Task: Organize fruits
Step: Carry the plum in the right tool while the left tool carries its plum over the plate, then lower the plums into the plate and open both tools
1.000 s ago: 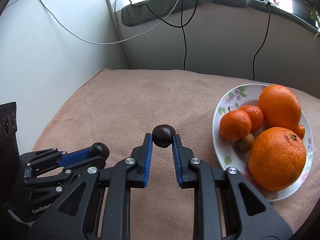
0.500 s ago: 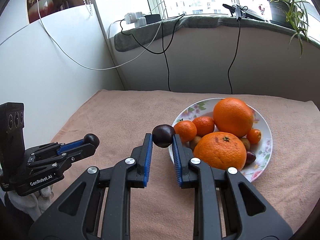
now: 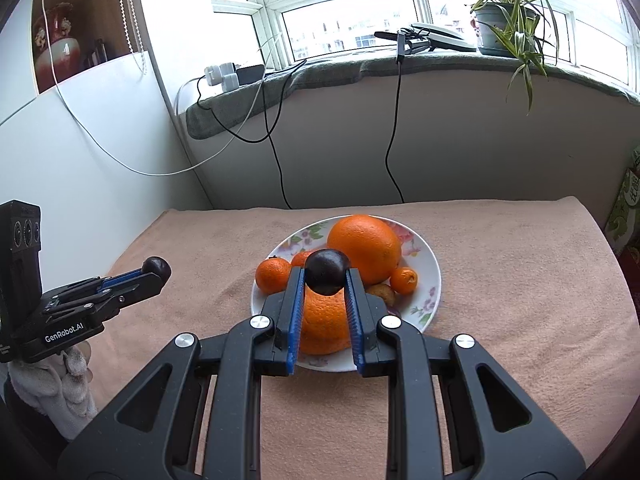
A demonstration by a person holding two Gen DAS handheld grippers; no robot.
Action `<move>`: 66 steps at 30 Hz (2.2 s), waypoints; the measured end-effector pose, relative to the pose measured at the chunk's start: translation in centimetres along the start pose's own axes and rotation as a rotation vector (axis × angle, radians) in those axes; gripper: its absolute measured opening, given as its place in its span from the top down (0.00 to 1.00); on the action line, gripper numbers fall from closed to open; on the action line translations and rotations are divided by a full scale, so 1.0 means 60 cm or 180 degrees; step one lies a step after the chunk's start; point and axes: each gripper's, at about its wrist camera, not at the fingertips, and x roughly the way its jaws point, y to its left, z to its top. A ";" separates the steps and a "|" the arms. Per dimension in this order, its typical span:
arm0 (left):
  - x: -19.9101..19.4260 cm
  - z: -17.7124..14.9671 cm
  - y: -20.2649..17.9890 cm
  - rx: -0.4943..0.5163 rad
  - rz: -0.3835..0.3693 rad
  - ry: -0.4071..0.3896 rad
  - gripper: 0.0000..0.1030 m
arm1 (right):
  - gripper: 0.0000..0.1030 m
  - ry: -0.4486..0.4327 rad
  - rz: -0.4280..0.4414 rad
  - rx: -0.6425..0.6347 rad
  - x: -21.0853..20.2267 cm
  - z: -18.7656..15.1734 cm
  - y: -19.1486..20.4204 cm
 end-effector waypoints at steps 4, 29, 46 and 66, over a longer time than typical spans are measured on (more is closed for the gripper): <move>0.012 0.011 -0.013 0.0036 -0.0046 -0.0001 0.80 | 0.80 -0.0035 -0.0058 0.0055 -0.007 0.004 -0.025; 0.106 0.069 -0.060 0.0214 -0.0159 0.0132 0.80 | 0.80 0.0070 -0.0048 0.0147 0.028 0.001 -0.079; 0.154 0.091 -0.080 0.0323 -0.0155 0.0186 0.80 | 0.80 0.0180 0.0020 0.0114 0.053 -0.001 -0.080; 0.168 0.090 -0.076 0.0306 -0.0144 0.0247 0.80 | 0.79 0.0267 0.0116 0.0032 0.067 -0.003 -0.072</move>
